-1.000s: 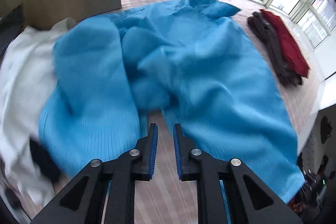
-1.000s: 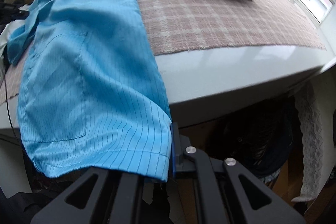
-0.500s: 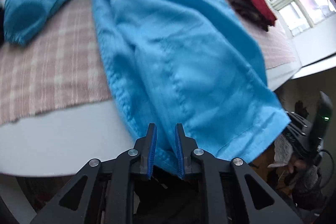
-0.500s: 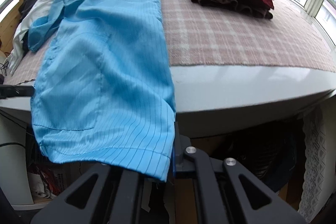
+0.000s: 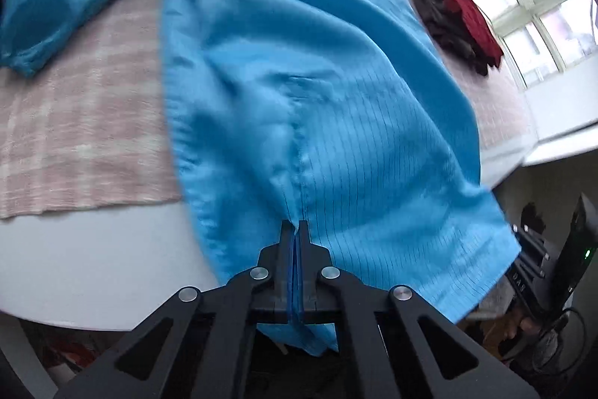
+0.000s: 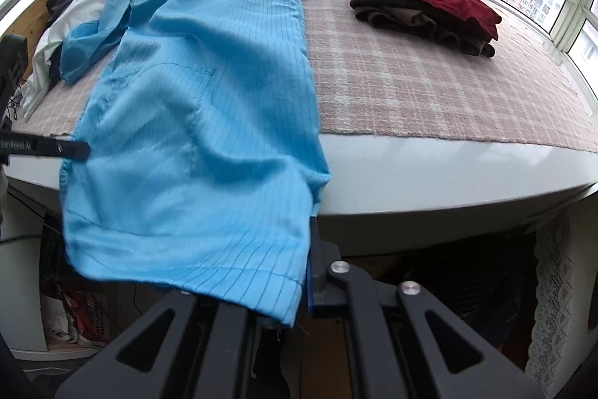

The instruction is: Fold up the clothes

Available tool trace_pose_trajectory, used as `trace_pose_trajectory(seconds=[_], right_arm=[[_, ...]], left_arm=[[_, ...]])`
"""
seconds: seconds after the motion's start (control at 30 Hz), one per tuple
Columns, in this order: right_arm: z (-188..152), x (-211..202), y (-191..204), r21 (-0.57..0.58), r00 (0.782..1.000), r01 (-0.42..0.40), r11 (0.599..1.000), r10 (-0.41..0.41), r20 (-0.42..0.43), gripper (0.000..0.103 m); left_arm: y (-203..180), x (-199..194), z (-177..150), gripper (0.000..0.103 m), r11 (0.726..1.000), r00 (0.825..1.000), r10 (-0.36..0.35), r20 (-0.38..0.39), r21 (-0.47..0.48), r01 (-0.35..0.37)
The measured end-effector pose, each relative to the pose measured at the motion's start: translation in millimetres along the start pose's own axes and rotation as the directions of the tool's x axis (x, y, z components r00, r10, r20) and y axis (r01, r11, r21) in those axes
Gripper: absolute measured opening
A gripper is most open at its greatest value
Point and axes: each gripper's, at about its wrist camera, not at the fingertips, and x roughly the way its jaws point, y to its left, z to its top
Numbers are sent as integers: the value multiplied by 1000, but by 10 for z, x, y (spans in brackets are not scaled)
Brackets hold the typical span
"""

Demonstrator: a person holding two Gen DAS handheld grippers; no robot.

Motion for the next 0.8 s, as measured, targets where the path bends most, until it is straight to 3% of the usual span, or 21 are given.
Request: trace_pose_trajectory(seconds=[0.1, 0.2, 0.27, 0.47, 0.57, 0.67, 0.77, 0.8], right_arm=[[-20, -8, 51, -28, 1000, 1, 1000, -1, -4, 7], [-76, 25, 75, -54, 1000, 15, 998, -16, -27, 7], [-118, 58, 70, -69, 998, 14, 998, -17, -53, 11], [-267, -92, 228, -221, 996, -2, 975, -16, -83, 19], [-308, -189, 303, -270, 994, -55, 961, 26, -110, 27], [-332, -236, 383, -329, 993, -62, 942, 24, -117, 30], [-318, -255, 453, -349, 994, -65, 935, 29, -109, 30], [-312, -272, 455, -344, 993, -80, 935, 43, -113, 30]], left_arm=[[79, -114, -36, 0, 1000, 1000, 5, 21, -8, -5], [154, -211, -74, 7, 1000, 999, 16, 39, -15, -15], [181, -100, -118, 5, 997, 997, 72, 14, -25, -72], [340, -99, -163, 6, 993, 998, 42, 37, -112, -38], [327, -130, -128, 6, 992, 999, 30, 45, -120, -25], [204, -43, -55, 18, 995, 998, 45, 43, -88, -41], [129, 79, 60, 15, 994, 995, 92, 27, -55, -91], [107, 105, 97, 1, 993, 994, 108, 24, -51, -107]])
